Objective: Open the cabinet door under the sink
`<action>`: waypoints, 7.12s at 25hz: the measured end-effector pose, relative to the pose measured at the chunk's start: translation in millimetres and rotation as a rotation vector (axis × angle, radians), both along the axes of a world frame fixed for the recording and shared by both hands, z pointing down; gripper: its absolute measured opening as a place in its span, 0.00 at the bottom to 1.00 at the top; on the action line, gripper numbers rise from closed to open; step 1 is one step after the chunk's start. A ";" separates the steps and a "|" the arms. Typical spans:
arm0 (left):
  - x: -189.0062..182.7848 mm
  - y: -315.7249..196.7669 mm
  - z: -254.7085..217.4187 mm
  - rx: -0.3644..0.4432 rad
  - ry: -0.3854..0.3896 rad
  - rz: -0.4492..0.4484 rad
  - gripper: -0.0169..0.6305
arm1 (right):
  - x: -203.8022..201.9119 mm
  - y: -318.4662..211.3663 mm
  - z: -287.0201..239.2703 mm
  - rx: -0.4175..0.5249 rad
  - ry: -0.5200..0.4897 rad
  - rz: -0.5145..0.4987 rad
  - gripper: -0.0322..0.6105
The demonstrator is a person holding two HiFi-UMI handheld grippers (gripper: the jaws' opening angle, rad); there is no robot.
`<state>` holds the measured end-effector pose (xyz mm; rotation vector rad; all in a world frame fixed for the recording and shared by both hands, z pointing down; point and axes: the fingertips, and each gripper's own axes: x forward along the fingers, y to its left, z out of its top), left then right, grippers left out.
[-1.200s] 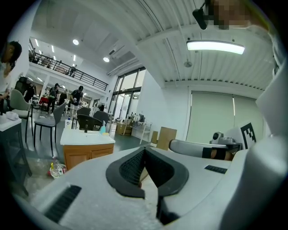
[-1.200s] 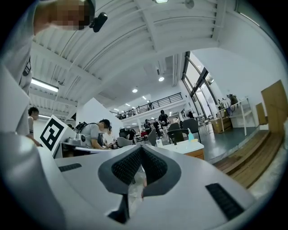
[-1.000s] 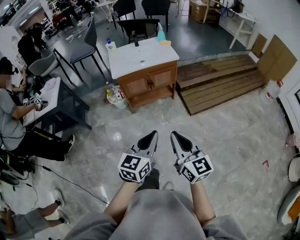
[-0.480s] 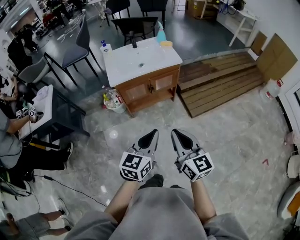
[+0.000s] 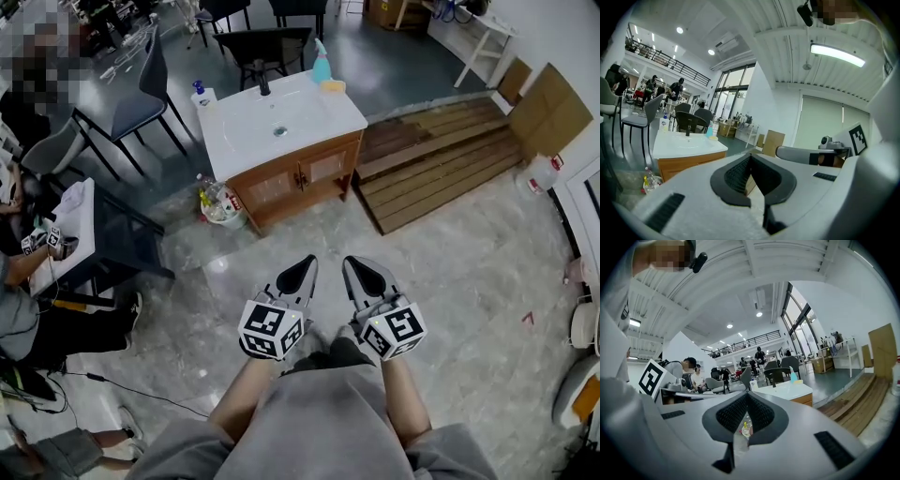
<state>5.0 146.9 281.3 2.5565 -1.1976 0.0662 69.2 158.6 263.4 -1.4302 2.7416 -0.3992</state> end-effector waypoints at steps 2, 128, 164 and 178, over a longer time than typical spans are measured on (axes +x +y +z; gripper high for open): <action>2.3 -9.9 4.2 -0.007 0.003 0.004 0.04 | 1.4 -10.8 3.5 -0.005 0.003 0.003 0.07; -26.6 -449.3 525.8 -0.735 -0.006 -0.254 0.16 | -32.2 -405.1 435.5 -0.360 -0.049 0.023 0.07; -21.2 -377.2 523.4 -0.730 -0.062 -0.229 0.15 | 10.8 -306.1 433.6 -0.504 -0.071 -0.032 0.06; -24.0 -307.4 523.0 -0.723 -0.109 -0.038 0.15 | -32.8 -247.6 429.7 -0.496 -0.065 0.029 0.06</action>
